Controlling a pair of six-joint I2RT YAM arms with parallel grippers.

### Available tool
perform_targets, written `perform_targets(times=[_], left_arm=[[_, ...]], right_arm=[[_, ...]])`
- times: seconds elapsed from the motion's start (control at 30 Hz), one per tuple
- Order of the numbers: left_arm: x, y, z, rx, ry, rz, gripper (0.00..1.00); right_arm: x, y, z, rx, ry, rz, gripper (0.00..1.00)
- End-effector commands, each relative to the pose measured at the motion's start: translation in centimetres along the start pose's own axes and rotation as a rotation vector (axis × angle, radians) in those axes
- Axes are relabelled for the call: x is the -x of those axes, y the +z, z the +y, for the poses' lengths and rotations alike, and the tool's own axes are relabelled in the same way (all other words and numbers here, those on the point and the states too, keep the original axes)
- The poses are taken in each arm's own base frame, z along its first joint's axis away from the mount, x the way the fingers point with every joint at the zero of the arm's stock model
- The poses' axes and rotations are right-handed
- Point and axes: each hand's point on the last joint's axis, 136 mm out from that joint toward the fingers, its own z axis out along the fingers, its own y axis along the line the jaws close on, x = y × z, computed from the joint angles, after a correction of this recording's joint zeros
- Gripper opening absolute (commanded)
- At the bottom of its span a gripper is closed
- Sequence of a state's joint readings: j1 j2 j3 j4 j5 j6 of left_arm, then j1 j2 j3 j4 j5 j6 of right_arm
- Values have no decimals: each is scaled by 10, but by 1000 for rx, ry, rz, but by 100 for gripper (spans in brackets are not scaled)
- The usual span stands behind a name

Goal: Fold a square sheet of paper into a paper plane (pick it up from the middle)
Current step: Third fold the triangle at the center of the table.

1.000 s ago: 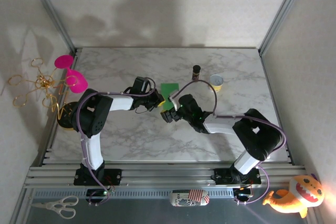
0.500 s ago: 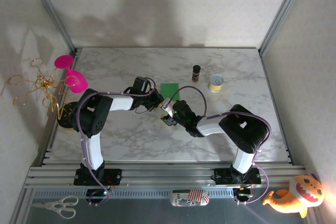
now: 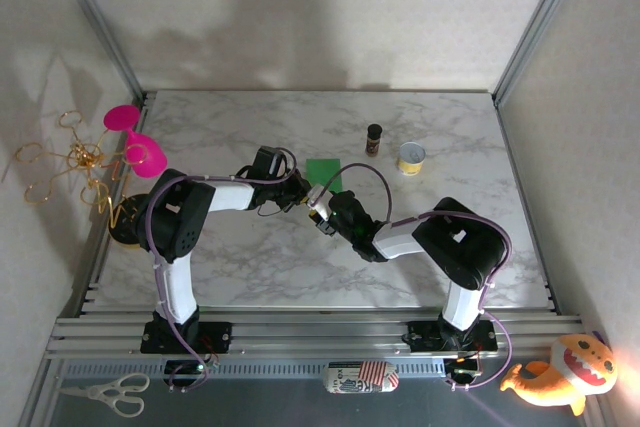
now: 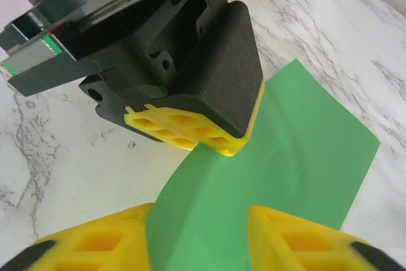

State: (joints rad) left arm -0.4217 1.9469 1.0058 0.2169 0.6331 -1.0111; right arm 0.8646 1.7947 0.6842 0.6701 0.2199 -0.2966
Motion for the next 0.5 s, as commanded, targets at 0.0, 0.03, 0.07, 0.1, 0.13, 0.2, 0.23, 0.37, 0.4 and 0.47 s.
perform_targets(times=[0.0, 0.03, 0.07, 0.1, 0.13, 0.2, 0.23, 0.37, 0.4, 0.47], left_arm=[[3, -8, -7, -17, -3, -11, 1], [3, -8, -7, -19, -2, -11, 1], [3, -8, -7, -18, -3, -12, 1], [2, -8, -7, -18, -4, -10, 1], [3, -8, -7, -17, -3, -11, 1], [2, -8, -7, -18, -4, -10, 1], [2, -8, -7, -18, -3, -11, 2], [2, -9, -6, -16, -7, -12, 4], [2, -9, -7, -16, -4, -13, 5], [3, -12, -6, -12, -6, -22, 8]], right_arm=[[0, 2, 2, -10, -15, -7, 37], [-1, 3, 4, -3, -20, -3, 36], [-1, 4, 6, 5, -24, 1, 35], [-3, 5, 6, 9, -26, 6, 34], [-3, 6, 7, 10, -27, 10, 33], [-3, 7, 6, 6, -26, 12, 32], [-3, 7, 6, 7, -24, 10, 30], [0, 6, 5, -1, -20, -1, 22], [1, 6, 4, -3, -20, -3, 20], [1, 5, 4, 2, -22, -6, 15]])
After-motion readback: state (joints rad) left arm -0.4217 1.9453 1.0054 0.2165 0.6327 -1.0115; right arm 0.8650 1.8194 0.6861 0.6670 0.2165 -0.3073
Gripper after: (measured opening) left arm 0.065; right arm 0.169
